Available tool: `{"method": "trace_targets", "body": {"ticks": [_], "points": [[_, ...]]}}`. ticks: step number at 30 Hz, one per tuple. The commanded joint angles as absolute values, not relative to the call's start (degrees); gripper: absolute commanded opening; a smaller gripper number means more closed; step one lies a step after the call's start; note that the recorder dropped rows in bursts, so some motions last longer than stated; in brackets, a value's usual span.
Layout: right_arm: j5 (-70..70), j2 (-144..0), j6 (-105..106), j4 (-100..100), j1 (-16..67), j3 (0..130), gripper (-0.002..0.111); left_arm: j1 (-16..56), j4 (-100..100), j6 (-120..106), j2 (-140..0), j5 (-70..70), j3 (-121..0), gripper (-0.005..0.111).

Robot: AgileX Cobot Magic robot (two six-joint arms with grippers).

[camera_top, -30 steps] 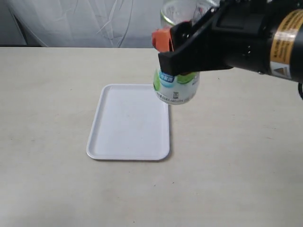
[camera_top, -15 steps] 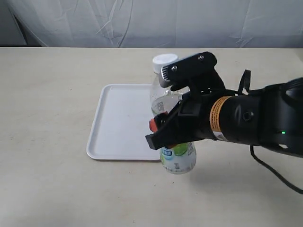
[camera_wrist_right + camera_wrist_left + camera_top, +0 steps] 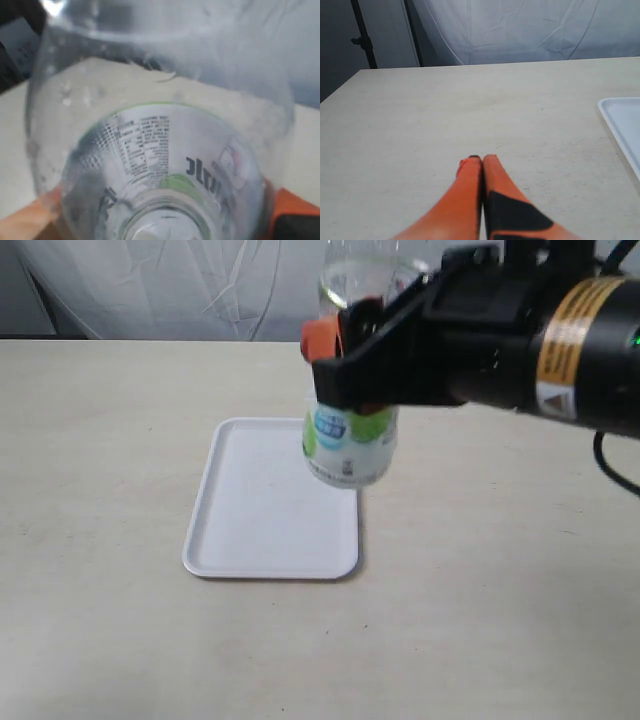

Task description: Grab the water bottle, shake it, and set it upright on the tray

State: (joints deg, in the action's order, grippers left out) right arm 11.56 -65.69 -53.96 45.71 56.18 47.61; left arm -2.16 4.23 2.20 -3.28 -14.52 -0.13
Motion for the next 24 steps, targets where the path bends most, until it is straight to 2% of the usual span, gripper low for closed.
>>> {"method": "trace_targets", "body": {"ticks": [1, 7, 11, 13, 16, 19, 21, 24], "points": [[13.1, -71.8, -53.9, 45.9, 56.1, 43.1, -0.001, -2.2, 3.7, 2.6, -3.0, -13.7, 0.0, 0.000], [11.1, -70.7, -53.9, 45.5, 56.1, 43.9, -0.001, -2.2, 3.7, 2.6, -3.0, -13.7, 0.0, 0.000], [0.9, -65.0, -53.9, 44.5, 56.1, 44.4, -0.001, -2.2, 3.7, 2.6, -3.0, -13.7, 0.0, 0.000], [0.5, -63.7, -51.4, 49.1, 56.1, 44.4, -0.001, -2.2, 3.7, 2.6, -3.0, -13.7, 0.0, 0.000], [15.2, -63.9, -50.9, 55.6, 54.6, 45.9, -0.001, -2.2, 3.7, 2.6, -3.0, -13.7, 0.0, 0.000], [30.7, -65.6, -60.2, 56.9, 52.2, 47.2, -0.001, -2.2, 3.7, 2.6, -3.0, -13.7, 0.0, 0.000], [27.3, -65.6, -61.6, 50.8, 52.4, 46.4, -0.001, -2.2, 3.7, 2.6, -3.0, -13.7, 0.0, 0.000], [10.7, -65.5, -47.8, 38.3, 55.8, 43.6, -0.001, -2.2, 3.7, 2.6, -3.0, -13.7, 0.0, 0.000]]}}
